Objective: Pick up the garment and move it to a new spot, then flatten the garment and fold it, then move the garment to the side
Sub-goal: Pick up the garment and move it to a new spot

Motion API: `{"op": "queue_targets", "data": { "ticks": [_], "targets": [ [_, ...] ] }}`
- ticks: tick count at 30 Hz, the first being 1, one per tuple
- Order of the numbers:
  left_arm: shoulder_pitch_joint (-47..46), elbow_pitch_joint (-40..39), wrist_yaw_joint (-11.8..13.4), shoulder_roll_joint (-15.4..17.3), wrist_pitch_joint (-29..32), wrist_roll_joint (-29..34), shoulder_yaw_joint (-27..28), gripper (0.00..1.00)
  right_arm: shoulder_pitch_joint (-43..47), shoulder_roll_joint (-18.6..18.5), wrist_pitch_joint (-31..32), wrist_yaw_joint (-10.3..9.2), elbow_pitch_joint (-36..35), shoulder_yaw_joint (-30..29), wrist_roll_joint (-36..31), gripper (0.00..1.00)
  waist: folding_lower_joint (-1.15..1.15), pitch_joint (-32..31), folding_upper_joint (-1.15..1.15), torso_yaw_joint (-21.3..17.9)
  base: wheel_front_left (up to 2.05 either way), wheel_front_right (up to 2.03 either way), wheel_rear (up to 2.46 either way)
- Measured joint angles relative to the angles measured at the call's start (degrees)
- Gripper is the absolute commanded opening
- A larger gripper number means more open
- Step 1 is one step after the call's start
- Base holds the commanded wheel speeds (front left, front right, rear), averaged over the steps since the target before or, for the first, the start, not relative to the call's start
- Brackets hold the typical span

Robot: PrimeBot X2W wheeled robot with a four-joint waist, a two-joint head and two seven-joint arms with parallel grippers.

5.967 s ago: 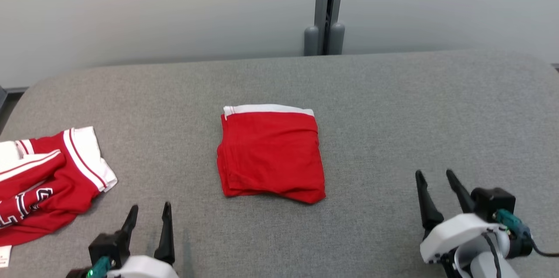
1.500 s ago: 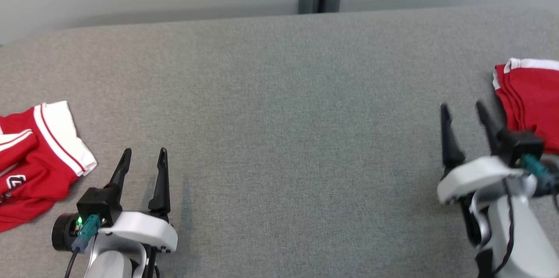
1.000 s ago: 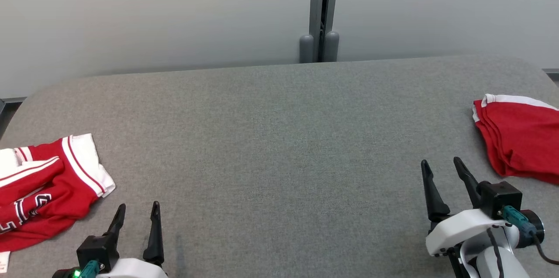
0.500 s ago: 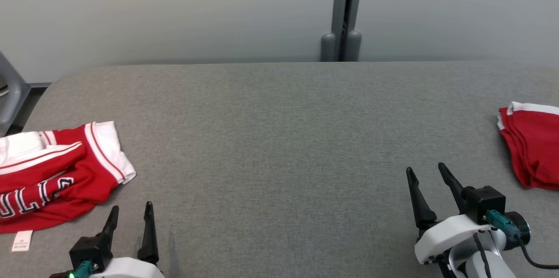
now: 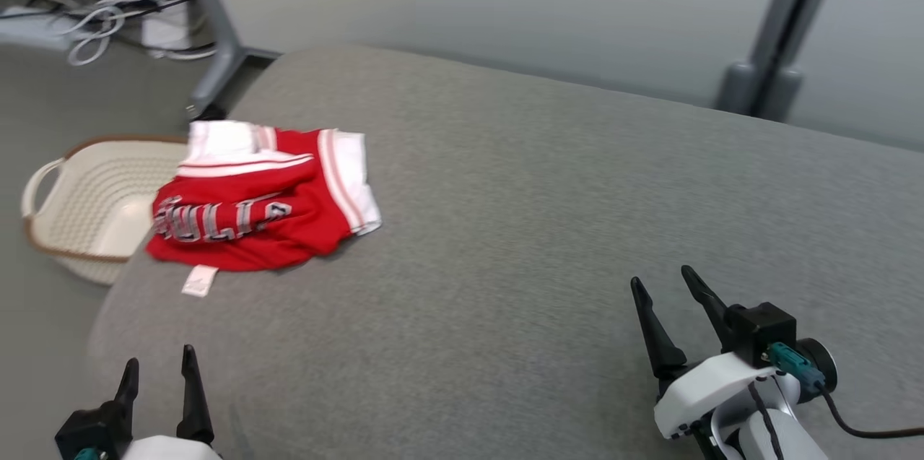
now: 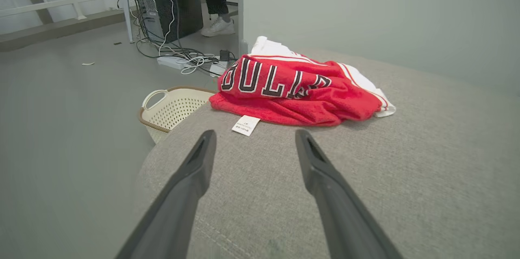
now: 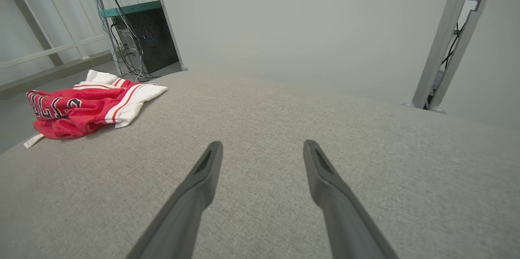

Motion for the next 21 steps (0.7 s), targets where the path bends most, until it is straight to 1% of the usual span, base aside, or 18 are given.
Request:
{"op": "queue_targets", "data": {
  "ticks": [4,8,10,15,19,21],
  "targets": [
    [0.3,0.56,-0.58,0.0,0.0,-1.29,1.34,1.0,-0.9,0.04,0.0,0.0,0.31,1.56,0.45,1.0,0.0,0.36,0.0,4.11,0.0,0.0,0.0],
    [0.42,0.87,-1.38,0.01,0.0,-1.93,1.93,1.0,-1.1,0.07,0.0,0.0,0.57,2.1,0.57,1.0,0.0,1.04,0.0,6.04,0.0,0.0,0.0],
    [0.26,1.32,-1.76,0.0,-0.01,-2.74,2.29,1.0,-1.54,0.05,0.0,0.0,0.79,2.34,0.46,1.0,0.0,1.63,0.0,5.92,0.0,0.0,0.0],
    [-1.85,3.36,-3.15,-0.02,0.0,-4.82,2.45,1.0,-2.58,0.04,0.0,0.0,1.11,2.25,-0.26,1.0,0.0,3.24,0.0,4.13,0.0,0.0,0.0],
    [-6.03,5.26,-4.6,0.0,0.0,-4.72,2.83,1.0,-3.63,0.03,0.0,0.0,0.83,2.01,-2.04,1.0,0.0,5.25,0.0,2.54,0.0,0.0,0.0],
    [-9.1,6.84,-5.3,0.52,-0.01,-4.71,2.9,1.0,-4.32,0.03,0.0,0.0,0.64,2.1,-3.07,1.0,0.0,6.52,0.0,1.72,0.0,0.0,0.0]
  ]
}}
